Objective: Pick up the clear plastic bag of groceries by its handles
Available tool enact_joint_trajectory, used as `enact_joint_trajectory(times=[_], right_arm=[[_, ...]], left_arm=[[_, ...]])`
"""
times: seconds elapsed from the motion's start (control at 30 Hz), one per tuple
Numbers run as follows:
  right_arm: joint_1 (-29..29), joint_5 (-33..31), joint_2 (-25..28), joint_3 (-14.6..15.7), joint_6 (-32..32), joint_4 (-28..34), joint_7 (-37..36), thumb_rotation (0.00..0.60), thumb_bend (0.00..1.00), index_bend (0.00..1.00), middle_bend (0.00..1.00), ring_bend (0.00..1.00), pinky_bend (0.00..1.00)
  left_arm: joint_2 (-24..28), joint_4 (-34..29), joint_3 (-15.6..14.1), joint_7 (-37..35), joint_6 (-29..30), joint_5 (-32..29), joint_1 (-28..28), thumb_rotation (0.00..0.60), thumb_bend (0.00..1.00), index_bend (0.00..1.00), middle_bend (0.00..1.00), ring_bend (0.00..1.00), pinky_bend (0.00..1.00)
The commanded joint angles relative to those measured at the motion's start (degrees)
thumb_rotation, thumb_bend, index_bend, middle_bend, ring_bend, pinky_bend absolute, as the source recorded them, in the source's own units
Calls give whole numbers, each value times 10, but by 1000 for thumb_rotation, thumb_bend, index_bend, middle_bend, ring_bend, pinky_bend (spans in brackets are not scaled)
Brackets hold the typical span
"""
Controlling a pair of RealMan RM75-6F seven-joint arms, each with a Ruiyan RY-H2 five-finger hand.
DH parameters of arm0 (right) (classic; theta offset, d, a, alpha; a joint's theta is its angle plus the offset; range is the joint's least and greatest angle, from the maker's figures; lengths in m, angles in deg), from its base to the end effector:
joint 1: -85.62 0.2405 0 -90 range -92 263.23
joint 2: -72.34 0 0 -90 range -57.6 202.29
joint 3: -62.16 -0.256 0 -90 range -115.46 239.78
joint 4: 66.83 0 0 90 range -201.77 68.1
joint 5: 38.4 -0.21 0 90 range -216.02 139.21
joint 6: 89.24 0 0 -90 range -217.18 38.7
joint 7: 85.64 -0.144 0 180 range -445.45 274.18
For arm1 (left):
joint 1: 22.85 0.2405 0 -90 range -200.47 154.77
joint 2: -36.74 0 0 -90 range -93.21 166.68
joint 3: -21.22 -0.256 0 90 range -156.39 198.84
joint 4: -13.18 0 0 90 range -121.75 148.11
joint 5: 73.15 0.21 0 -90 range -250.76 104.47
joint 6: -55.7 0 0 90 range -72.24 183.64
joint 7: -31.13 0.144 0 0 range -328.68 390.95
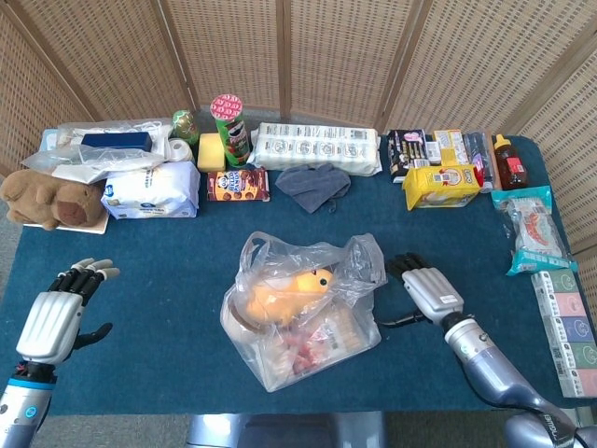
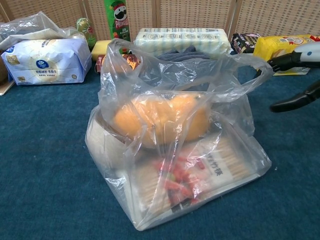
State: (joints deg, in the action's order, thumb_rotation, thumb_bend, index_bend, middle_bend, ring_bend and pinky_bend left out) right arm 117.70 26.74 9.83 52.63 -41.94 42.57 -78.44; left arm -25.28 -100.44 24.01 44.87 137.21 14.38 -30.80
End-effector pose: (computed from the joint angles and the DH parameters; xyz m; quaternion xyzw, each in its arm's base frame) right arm -0.1815 -0.2851 0.0782 0.7147 -0.4997 0.3348 0.3570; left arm -0.2229 0.1852 0.1368 -0.6230 -0.4031 -0.4224 0.5205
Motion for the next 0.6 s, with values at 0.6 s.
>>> enact_joint_trajectory(times=[0.6], right_arm=[[24, -6, 9, -78, -116, 14, -308, 326, 65, 241, 226, 102, 0]], left_arm=[[-11, 7, -22, 30, -45, -52, -9, 600, 123, 235, 218, 137, 214]])
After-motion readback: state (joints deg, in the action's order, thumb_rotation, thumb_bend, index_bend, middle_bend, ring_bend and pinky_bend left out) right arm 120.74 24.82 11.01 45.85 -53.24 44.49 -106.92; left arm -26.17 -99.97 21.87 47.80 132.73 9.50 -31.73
